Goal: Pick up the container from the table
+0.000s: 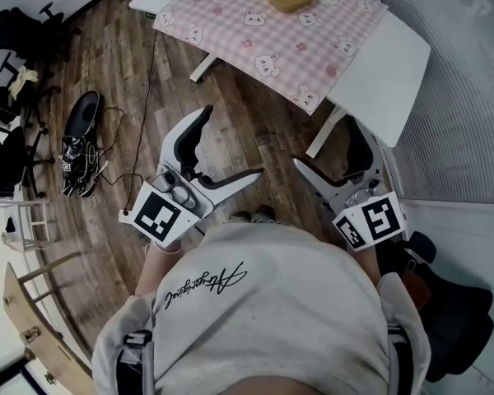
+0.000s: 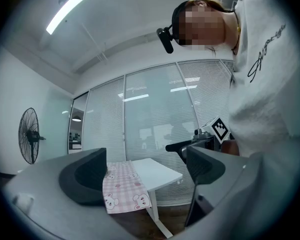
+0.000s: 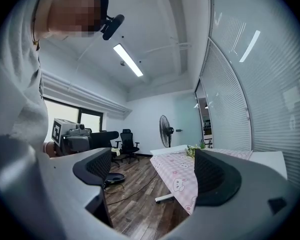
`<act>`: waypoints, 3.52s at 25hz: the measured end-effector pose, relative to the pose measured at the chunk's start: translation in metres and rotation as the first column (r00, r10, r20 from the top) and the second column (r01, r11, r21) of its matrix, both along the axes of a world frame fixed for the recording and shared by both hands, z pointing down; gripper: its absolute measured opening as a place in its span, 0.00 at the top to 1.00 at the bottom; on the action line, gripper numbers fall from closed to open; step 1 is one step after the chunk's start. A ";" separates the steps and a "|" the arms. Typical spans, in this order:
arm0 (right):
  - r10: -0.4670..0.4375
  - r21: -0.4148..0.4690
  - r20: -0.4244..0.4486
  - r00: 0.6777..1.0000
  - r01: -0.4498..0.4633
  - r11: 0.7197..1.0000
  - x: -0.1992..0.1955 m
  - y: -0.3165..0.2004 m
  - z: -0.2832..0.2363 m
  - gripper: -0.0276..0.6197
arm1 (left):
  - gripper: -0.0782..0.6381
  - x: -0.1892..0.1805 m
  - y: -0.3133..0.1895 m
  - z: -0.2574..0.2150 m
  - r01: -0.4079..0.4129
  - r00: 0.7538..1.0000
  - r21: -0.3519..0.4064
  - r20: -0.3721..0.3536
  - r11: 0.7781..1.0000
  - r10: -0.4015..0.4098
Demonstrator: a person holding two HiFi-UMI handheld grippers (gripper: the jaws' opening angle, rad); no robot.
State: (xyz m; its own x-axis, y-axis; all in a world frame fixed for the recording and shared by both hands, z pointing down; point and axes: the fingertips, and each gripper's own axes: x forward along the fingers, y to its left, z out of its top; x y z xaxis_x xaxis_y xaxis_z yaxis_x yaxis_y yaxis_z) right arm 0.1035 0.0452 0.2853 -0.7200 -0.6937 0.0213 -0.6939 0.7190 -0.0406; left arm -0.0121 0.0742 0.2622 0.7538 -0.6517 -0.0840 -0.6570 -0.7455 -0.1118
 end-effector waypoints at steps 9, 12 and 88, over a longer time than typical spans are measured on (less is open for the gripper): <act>-0.042 -0.006 -0.003 0.999 0.042 0.999 0.009 -0.007 0.005 0.18 | 0.22 0.010 -0.003 0.002 0.042 0.999 0.013 0.003 0.999 -0.042; -0.060 -0.017 -0.004 0.998 0.060 0.998 0.002 -0.011 0.009 0.18 | 0.22 0.004 -0.003 0.009 0.060 0.998 -0.011 -0.001 0.998 -0.060; 0.231 -0.049 0.006 0.973 -0.230 0.972 -0.100 -0.356 0.010 0.18 | 0.22 -0.103 -0.388 0.008 -0.234 0.972 -0.030 -0.023 0.972 0.233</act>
State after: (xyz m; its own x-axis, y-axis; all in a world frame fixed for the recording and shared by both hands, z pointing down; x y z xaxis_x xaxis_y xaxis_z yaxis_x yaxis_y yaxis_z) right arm 0.0037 -0.3108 0.2949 -0.5410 -0.8395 0.0509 -0.8401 0.5366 -0.0795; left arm -0.1154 -0.3143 0.2705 0.8840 -0.4602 -0.0819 -0.4659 -0.8817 -0.0748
